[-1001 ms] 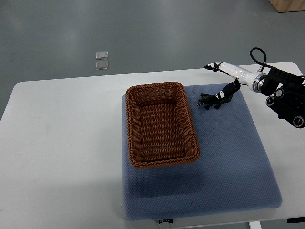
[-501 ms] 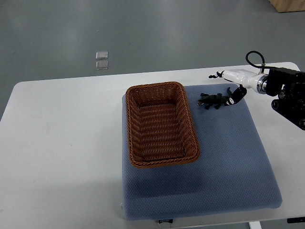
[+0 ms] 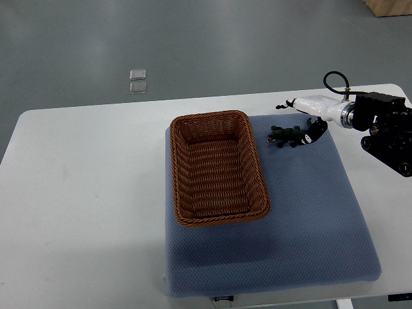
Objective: Place crocodile in brown basket with right hand
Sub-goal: 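Lower the right hand and close fingers around the crocodile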
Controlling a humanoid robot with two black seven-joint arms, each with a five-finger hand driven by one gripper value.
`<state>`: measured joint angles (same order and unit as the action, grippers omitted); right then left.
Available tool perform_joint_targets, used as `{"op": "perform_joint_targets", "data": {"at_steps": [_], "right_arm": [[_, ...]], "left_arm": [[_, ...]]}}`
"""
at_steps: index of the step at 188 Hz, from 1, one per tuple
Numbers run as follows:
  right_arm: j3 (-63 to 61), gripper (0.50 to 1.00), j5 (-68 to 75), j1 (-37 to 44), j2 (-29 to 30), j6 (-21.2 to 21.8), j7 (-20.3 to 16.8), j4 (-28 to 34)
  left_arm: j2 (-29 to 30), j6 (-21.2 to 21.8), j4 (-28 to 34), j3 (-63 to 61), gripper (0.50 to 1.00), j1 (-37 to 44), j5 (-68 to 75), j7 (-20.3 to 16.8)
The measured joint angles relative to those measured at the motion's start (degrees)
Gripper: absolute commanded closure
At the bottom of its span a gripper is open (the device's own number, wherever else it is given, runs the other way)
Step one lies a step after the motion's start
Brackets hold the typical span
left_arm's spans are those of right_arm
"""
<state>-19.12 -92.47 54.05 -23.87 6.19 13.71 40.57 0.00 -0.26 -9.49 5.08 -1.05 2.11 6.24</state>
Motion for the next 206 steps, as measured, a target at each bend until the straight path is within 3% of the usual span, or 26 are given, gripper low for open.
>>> {"op": "perform_joint_targets", "data": {"at_steps": [56,137,206], "right_arm": [[0.78,0.626,-0.42,-0.01,1.24,-1.23,-0.06,-0.79],[2.63,0.646,-1.66,-0.17,2.59,-1.80,-0.18,-2.64],[3.37,0.738,-1.75,-0.23,3.72,-1.87,-0.19,-4.03]], "left_arm": [[0.00,0.00,0.00,0.00,0.500,0.00,0.00,0.00],[0.00,0.00,0.00,0.01,0.500,-0.01,0.00,0.00],[0.00,-0.02,0.00,0.01,0.500,0.00,0.00,0.00]]}}
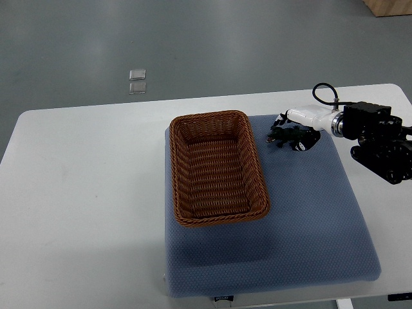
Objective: Place crocodile in brown basket with right hand
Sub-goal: 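Lower the right hand and close fingers around the crocodile, then lift the crocodile and carry it over the brown basket, releasing it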
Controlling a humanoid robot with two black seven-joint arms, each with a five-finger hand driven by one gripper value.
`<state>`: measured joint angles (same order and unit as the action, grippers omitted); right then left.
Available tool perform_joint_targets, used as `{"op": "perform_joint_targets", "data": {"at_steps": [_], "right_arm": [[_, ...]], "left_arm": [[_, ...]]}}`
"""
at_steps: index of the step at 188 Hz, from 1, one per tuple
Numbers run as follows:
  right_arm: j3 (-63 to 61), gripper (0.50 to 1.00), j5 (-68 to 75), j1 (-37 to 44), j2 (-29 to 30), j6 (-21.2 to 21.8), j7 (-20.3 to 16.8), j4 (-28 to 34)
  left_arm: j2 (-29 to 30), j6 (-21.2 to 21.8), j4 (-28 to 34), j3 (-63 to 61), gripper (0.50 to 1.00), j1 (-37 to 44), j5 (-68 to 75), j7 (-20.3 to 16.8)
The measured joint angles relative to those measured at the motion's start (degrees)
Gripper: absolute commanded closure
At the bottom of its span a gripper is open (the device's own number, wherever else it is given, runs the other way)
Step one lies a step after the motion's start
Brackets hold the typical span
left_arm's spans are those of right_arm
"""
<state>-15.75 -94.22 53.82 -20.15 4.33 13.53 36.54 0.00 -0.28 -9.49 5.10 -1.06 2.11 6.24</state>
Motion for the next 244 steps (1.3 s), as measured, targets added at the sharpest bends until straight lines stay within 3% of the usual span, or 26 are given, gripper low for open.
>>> {"op": "perform_joint_targets", "data": {"at_steps": [69,100,200,244], "right_arm": [[0.46,0.775,-0.01,0.09,0.11,-0.02,-0.08,-0.47],[0.51,0.814,-0.01,0.10,0.09,-0.02,-0.08,-0.59],[0.91,1.000,-0.01,0.14,0.01,-1.65,-0.17,-1.03],[1.24,1.000,0.00,-0.02,0.01,-2.21,-0.17,-1.11]], "left_arm": [[0.00,0.00,0.00,0.00,0.500,-0.01,0.00,0.00],[0.00,0.00,0.00,0.00,0.500,-0.01,0.00,0.00],[0.00,0.02,0.00,0.00,0.500,0.00,0.00,0.00],[0.00,0.02,0.00,0.00,0.500,0.00,0.00,0.00]]}}
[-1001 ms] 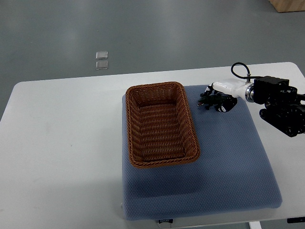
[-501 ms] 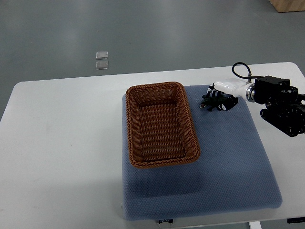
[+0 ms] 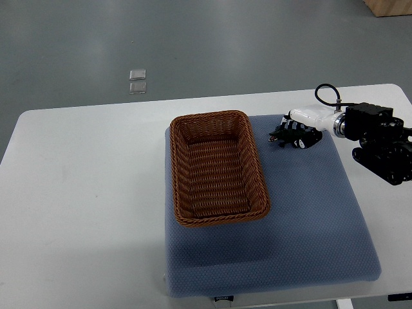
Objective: Place crocodile in brown basket with right hand
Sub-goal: 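Lift the crocodile and carry it over the brown basket, releasing it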
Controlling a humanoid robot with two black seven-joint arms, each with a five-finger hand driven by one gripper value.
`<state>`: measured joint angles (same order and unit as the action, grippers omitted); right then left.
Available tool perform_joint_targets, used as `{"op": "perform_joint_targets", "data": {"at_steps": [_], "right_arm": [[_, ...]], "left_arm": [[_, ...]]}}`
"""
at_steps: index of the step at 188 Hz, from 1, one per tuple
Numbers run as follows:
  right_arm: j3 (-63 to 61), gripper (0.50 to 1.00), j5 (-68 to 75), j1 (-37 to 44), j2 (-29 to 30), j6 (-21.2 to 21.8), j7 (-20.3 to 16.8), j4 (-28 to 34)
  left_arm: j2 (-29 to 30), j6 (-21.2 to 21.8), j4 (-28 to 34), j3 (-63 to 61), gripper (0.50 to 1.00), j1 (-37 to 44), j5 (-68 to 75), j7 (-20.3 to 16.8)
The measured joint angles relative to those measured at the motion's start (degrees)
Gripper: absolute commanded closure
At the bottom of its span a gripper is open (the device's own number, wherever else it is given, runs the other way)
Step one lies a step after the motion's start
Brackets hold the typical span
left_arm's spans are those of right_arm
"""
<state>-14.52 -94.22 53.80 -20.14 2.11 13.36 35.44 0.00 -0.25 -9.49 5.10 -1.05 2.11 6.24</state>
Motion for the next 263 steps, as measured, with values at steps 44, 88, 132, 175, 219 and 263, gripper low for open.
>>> {"op": "perform_joint_targets", "data": {"at_steps": [44,88,132,175,219,263], "right_arm": [[0.43,1.000,0.00,0.12,-0.45,-1.40,0.00,-0.03],[-0.18,1.000,0.28,0.99,-1.17,-2.44,0.22,0.33],[-0.37,1.000,0.66,3.75,-1.86,-2.90,0.64,2.95],[-0.37,1.000,0.70,5.83,-2.17,-4.01,2.07,7.76],[-0.14,1.000,0.79,7.20,-2.00,-4.47,6.34,14.45],[0.35,1.000,0.29,7.02,-0.64,-4.47,8.61,19.09]], "left_arm": [[0.00,0.00,0.00,0.00,0.500,0.00,0.00,0.00],[0.00,0.00,0.00,0.00,0.500,0.00,0.00,0.00],[0.00,0.00,0.00,0.00,0.500,0.00,0.00,0.00],[0.00,0.00,0.00,0.00,0.500,0.00,0.00,0.00],[0.00,-0.02,0.00,0.00,0.500,0.00,0.00,0.00],[0.00,-0.02,0.00,0.00,0.500,0.00,0.00,0.00]]}}
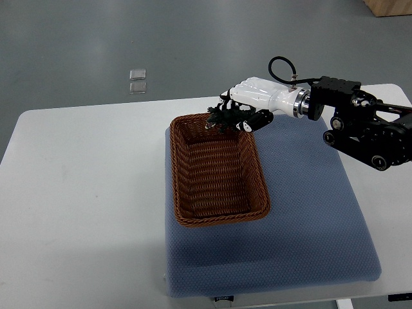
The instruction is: Place crocodile in brown basket with right hand
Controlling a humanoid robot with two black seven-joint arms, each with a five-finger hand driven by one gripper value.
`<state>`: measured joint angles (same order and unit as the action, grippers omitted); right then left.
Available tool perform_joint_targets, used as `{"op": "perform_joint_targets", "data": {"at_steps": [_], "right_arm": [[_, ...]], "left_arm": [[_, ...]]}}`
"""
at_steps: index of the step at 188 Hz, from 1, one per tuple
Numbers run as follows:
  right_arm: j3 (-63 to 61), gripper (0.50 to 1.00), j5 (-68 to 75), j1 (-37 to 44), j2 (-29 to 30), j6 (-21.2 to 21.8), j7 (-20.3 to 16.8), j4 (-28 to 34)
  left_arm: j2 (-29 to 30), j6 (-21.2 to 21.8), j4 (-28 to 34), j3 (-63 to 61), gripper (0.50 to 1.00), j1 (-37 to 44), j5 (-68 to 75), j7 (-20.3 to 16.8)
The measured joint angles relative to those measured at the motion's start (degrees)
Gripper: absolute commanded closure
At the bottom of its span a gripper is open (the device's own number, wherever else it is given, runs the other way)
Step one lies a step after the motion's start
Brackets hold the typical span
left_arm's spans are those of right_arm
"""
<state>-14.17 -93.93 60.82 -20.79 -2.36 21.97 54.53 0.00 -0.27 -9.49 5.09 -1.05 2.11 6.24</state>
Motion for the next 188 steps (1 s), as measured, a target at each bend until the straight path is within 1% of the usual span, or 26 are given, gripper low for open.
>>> {"op": "perform_joint_targets", "data": {"at_steps": [100,106,109,110,111,112,113,114,115,117,118,119,120,121,123,124,125,126,127,130,131,132,141,149,172,188], "right_arm": [[4.04,1.000,-0.72,-1.16,1.49,0.08,0.97,0.85],[4.04,0.973,-0.77,-1.24,1.51,0.05,0.97,0.85],[4.04,0.945,-0.78,-1.27,1.52,0.04,0.97,0.85],[4.04,0.944,-0.78,-1.28,1.52,0.04,0.97,0.85],[4.04,0.928,-0.79,-1.30,1.52,0.03,0.97,0.85],[4.04,0.928,-0.79,-1.31,1.52,0.03,0.97,0.85],[4.04,0.908,-0.79,-1.32,1.52,0.03,0.97,0.85],[4.04,0.908,-0.79,-1.33,1.52,0.03,0.97,0.85],[4.04,0.885,-0.79,-1.34,1.53,0.02,0.97,0.85],[4.04,0.885,-0.80,-1.36,1.53,0.02,0.97,0.85],[4.04,0.859,-0.80,-1.37,1.53,0.02,0.97,0.85],[4.04,0.859,-0.80,-1.37,1.53,0.01,0.97,0.85],[4.04,0.830,-0.80,-1.38,1.53,0.01,0.97,0.85],[4.04,0.830,-0.81,-1.40,1.53,0.01,0.97,0.85],[4.04,0.781,-0.82,-1.41,1.54,0.00,0.97,0.85],[4.04,0.781,-0.83,-1.42,1.54,0.00,0.97,0.85],[4.04,0.757,-0.83,-1.43,1.54,0.00,0.97,0.85],[4.04,0.756,-0.84,-1.43,1.54,-0.01,0.97,0.85],[4.04,0.734,-0.84,-1.44,1.54,-0.01,0.97,0.85],[4.04,0.715,-0.85,-1.46,1.54,-0.03,0.97,0.85],[4.04,0.697,-0.85,-1.46,1.54,-0.03,0.97,0.85],[4.04,0.697,-0.85,-1.48,1.54,-0.05,0.97,0.85],[4.02,0.632,-0.85,-1.58,1.54,-0.19,0.97,0.83],[3.97,0.599,-0.85,-1.76,1.54,-0.60,0.96,0.79],[3.88,0.577,-0.85,-2.17,1.54,-1.94,0.90,0.73],[3.88,0.576,-0.83,-2.42,1.54,-2.26,0.83,0.69]], "left_arm": [[0.00,0.00,0.00,0.00,0.500,0.00,0.00,0.00],[0.00,0.00,0.00,0.00,0.500,-0.01,0.00,0.00],[0.00,0.00,0.00,0.00,0.500,-0.01,0.00,0.00],[0.00,0.00,0.00,0.00,0.500,-0.01,0.00,0.00],[0.00,0.00,0.00,0.00,0.500,0.00,0.00,0.00],[0.00,0.00,0.00,0.00,0.500,0.00,0.00,0.00],[0.00,0.00,0.00,0.00,0.500,0.00,0.00,0.00],[0.00,0.00,0.00,0.00,0.500,0.00,0.00,0.00],[0.00,0.00,0.00,0.00,0.500,0.00,0.00,0.00],[0.00,0.00,0.00,0.00,0.500,0.00,0.00,0.00],[0.00,0.00,0.00,0.00,0.500,0.00,0.00,0.00],[0.00,0.00,0.00,0.00,0.500,0.00,0.00,0.00],[0.00,0.00,0.00,0.00,0.500,0.00,0.00,0.00],[0.00,0.00,0.00,0.00,0.500,0.00,0.00,0.00],[0.00,0.00,0.00,0.00,0.500,0.00,0.00,0.00],[0.00,0.00,0.00,0.00,0.500,0.00,0.00,0.00],[0.00,0.00,0.00,0.00,0.500,0.00,0.00,0.00],[0.00,0.00,0.00,0.00,0.500,0.00,0.00,0.00],[0.00,0.00,0.00,0.00,0.500,0.00,0.00,0.00],[0.00,0.00,0.00,0.00,0.500,0.00,0.00,0.00],[0.00,0.00,0.00,0.00,0.500,0.00,0.00,0.00],[0.00,0.00,0.00,0.00,0.500,0.00,0.00,0.00],[0.00,0.00,0.00,0.00,0.500,0.00,0.00,0.00],[0.00,0.00,0.00,0.00,0.500,0.00,0.00,0.00],[0.00,0.01,0.00,0.00,0.500,0.00,0.00,0.00],[0.00,0.01,0.00,0.00,0.500,0.00,0.00,0.00]]}}
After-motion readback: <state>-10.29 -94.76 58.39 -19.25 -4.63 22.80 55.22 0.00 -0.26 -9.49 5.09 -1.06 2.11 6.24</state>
